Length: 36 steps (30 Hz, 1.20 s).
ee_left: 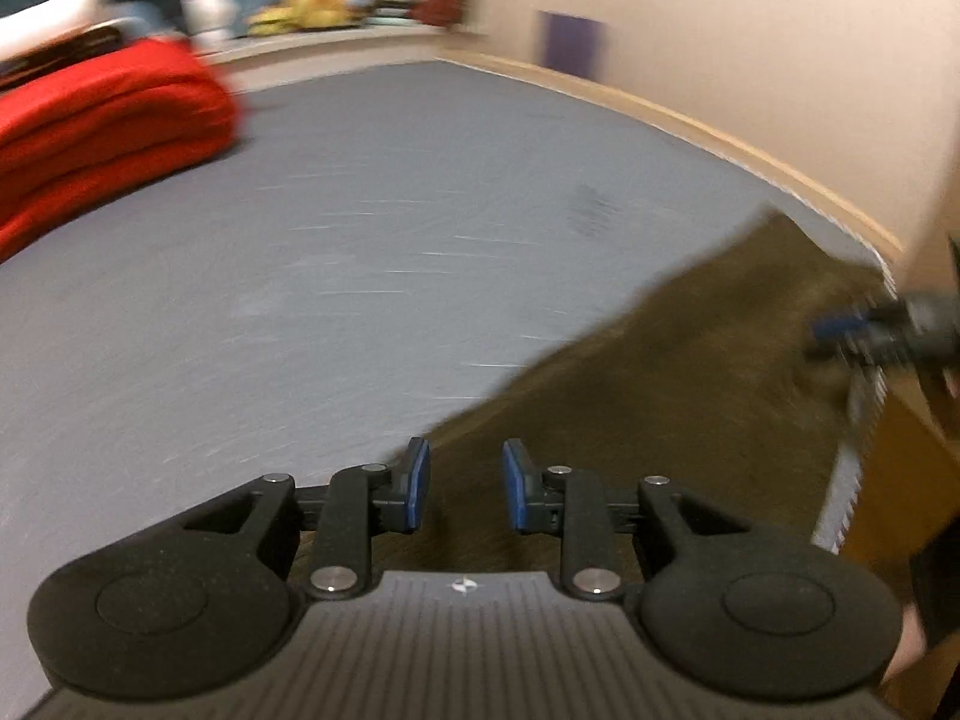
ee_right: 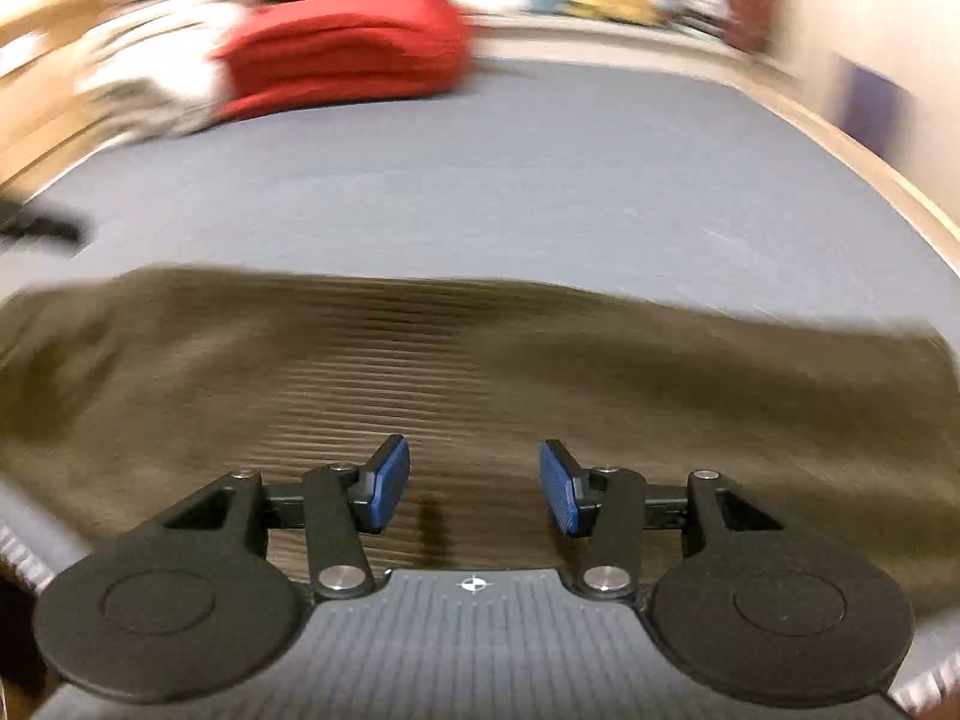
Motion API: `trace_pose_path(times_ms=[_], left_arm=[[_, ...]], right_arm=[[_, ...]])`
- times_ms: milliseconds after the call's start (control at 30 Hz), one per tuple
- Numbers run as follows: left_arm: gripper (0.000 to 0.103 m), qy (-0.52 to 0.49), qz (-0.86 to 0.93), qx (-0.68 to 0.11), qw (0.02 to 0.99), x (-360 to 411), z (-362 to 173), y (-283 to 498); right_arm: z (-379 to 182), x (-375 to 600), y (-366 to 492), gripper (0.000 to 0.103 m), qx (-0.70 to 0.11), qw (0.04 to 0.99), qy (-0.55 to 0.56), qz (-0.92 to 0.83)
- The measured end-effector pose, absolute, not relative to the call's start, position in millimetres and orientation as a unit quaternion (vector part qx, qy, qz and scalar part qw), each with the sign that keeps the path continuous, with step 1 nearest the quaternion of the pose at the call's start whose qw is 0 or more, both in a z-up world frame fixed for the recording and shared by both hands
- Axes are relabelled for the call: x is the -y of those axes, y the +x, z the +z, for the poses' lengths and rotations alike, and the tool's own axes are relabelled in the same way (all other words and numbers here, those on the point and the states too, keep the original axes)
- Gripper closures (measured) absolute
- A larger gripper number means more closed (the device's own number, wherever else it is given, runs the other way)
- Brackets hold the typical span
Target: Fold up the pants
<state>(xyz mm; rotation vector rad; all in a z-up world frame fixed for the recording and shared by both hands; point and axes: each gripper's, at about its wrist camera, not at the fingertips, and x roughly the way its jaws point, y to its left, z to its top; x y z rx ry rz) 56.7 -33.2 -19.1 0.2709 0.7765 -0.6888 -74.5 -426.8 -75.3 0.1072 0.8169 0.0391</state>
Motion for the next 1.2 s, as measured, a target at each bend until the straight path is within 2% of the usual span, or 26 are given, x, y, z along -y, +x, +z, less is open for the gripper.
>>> trace_pose_path(times_ms=[133, 167, 200, 233, 333, 400, 533, 700, 767, 833, 900, 1000, 1200], left_arm=[[0.074, 0.194, -0.342, -0.392, 0.832, 70, -68, 66], [0.081, 0.202, -0.324, -0.406, 0.830, 73, -79, 73], [0.100, 0.203, -0.307, -0.419, 0.830, 72, -88, 77], [0.100, 0.196, -0.292, -0.424, 0.835, 69, -92, 84], [0.100, 0.155, -0.271, -0.440, 0.842, 70, -86, 92], [0.100, 0.158, -0.255, -0.432, 0.851, 69, -74, 87], [0.092, 0.149, -0.278, -0.395, 0.863, 79, -56, 61], [0.090, 0.161, -0.386, -0.354, 0.836, 113, -56, 15], [0.090, 0.166, -0.424, -0.353, 0.817, 126, -63, 2], [0.090, 0.179, -0.457, -0.362, 0.793, 137, -75, -10], [0.090, 0.221, -0.482, -0.404, 0.745, 150, -94, -22], [0.089, 0.274, -0.481, -0.376, 0.743, 154, -97, -35], [0.083, 0.209, -0.454, -0.375, 0.781, 136, -71, -18]], right_arm=[[-97, 508, -85, 0.053, -0.429, 0.883, 0.135, -0.136], [-98, 526, -90, 0.056, -0.422, 0.878, 0.163, -0.157], [-99, 545, -95, 0.062, -0.410, 0.875, 0.194, -0.171], [-98, 565, -101, 0.062, -0.394, 0.872, 0.222, -0.188], [-91, 606, -114, 0.059, -0.342, 0.865, 0.253, -0.268], [-93, 633, -126, 0.052, -0.312, 0.850, 0.288, -0.313], [-112, 665, -129, 0.052, -0.278, 0.819, 0.369, -0.340], [-108, 668, -139, 0.045, -0.247, 0.801, 0.362, -0.408], [-114, 670, -139, 0.040, -0.258, 0.802, 0.371, -0.391], [-126, 671, -128, 0.040, -0.279, 0.798, 0.381, -0.373], [-139, 676, -121, 0.040, -0.293, 0.791, 0.397, -0.361], [-142, 672, -116, 0.037, -0.293, 0.794, 0.397, -0.355], [-140, 675, -104, 0.037, -0.279, 0.799, 0.412, -0.338]])
